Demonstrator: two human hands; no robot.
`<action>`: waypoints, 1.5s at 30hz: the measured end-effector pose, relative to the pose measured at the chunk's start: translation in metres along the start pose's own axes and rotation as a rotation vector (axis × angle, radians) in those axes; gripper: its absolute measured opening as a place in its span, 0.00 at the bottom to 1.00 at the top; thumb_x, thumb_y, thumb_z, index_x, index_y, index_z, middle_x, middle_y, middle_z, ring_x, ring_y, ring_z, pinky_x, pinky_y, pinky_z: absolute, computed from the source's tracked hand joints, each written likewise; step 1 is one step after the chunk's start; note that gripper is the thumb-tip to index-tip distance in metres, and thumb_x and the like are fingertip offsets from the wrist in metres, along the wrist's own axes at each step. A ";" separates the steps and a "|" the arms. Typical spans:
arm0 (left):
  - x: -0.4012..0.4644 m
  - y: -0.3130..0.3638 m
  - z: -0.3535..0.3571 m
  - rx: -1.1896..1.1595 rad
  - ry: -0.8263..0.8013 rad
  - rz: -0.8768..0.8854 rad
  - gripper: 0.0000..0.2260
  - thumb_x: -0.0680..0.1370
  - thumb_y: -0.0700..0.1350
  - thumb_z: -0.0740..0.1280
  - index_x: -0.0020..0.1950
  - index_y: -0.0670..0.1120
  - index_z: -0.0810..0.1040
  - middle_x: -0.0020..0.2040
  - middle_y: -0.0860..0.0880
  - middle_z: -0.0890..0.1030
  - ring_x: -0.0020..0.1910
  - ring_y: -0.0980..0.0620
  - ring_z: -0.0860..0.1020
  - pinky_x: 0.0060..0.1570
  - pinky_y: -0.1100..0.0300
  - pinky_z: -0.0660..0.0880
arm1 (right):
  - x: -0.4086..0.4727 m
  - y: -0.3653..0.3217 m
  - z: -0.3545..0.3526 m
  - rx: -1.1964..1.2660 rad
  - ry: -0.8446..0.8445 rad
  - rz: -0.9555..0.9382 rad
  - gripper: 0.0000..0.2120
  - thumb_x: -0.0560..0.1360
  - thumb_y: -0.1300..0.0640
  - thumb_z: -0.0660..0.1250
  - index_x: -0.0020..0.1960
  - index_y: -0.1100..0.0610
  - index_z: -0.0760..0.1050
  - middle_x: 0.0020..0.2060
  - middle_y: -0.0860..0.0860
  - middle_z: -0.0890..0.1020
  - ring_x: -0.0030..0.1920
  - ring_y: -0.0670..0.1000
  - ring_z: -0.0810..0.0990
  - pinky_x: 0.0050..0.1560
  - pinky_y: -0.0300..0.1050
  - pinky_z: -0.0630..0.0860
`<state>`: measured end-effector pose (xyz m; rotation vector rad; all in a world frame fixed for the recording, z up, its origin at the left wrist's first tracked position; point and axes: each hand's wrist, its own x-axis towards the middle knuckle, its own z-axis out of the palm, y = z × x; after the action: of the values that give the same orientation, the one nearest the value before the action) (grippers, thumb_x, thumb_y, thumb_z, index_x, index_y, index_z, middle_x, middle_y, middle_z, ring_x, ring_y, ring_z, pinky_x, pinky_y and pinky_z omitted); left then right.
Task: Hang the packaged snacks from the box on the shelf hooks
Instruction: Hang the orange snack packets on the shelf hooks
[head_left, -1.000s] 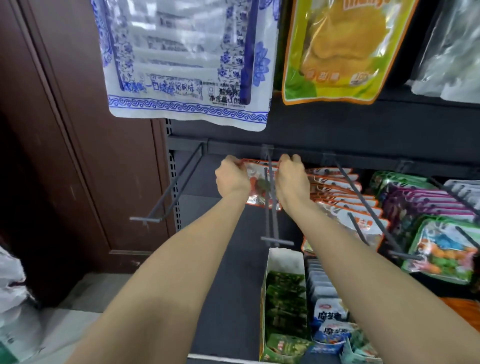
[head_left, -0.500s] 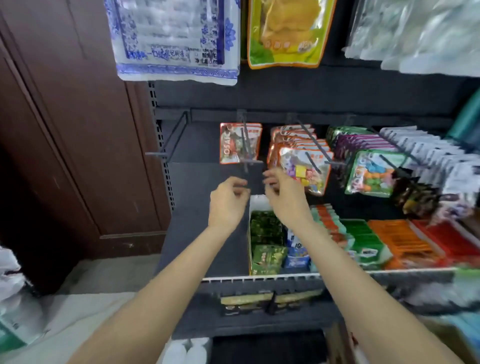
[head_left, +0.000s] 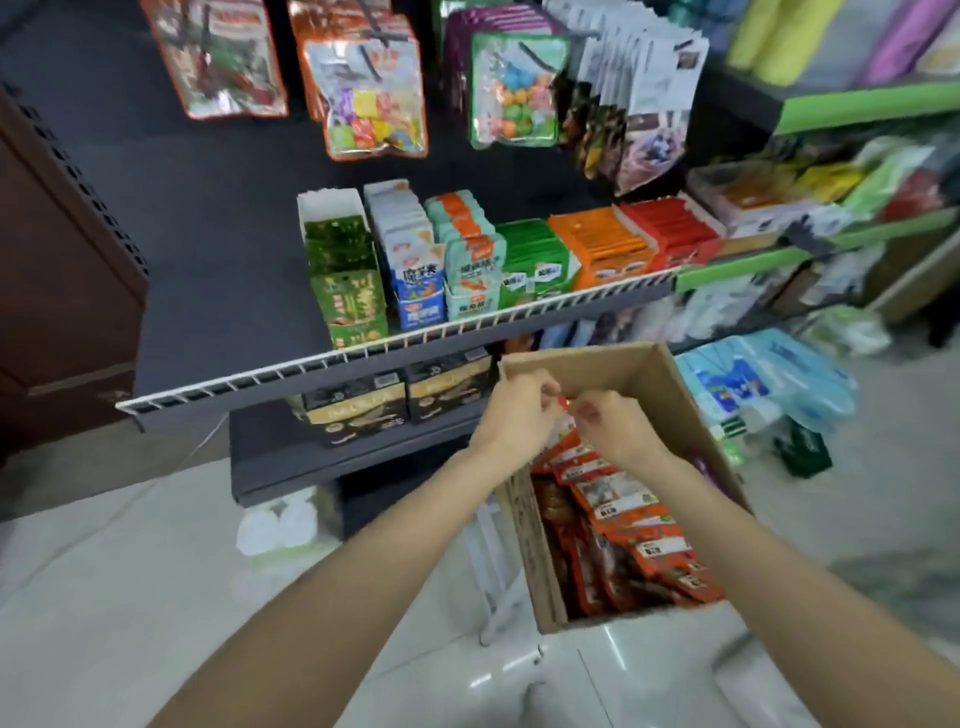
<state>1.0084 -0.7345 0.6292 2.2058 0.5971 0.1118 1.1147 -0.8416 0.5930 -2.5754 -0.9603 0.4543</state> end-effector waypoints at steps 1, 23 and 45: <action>0.007 0.001 0.018 0.040 -0.025 -0.015 0.13 0.79 0.39 0.60 0.63 0.44 0.74 0.57 0.44 0.79 0.55 0.47 0.77 0.53 0.58 0.74 | 0.003 0.020 0.002 -0.007 -0.023 0.024 0.09 0.75 0.61 0.63 0.51 0.60 0.80 0.47 0.59 0.83 0.52 0.60 0.80 0.49 0.49 0.74; 0.070 -0.023 0.137 0.523 0.070 -0.497 0.10 0.80 0.36 0.56 0.54 0.39 0.76 0.52 0.39 0.79 0.51 0.37 0.79 0.48 0.49 0.74 | 0.083 0.122 0.034 -0.203 -0.348 -0.400 0.10 0.78 0.55 0.64 0.53 0.58 0.80 0.49 0.55 0.81 0.51 0.56 0.79 0.50 0.49 0.76; 0.022 0.044 -0.077 0.274 0.831 -0.208 0.08 0.78 0.41 0.64 0.52 0.43 0.82 0.48 0.44 0.83 0.47 0.44 0.80 0.45 0.55 0.74 | 0.079 -0.033 -0.131 0.369 -0.007 -0.734 0.06 0.76 0.58 0.67 0.45 0.61 0.79 0.41 0.55 0.82 0.44 0.55 0.79 0.46 0.52 0.74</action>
<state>1.0234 -0.6943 0.7102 2.2885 1.3505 0.9094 1.2067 -0.7929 0.7100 -1.7374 -1.5508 0.3778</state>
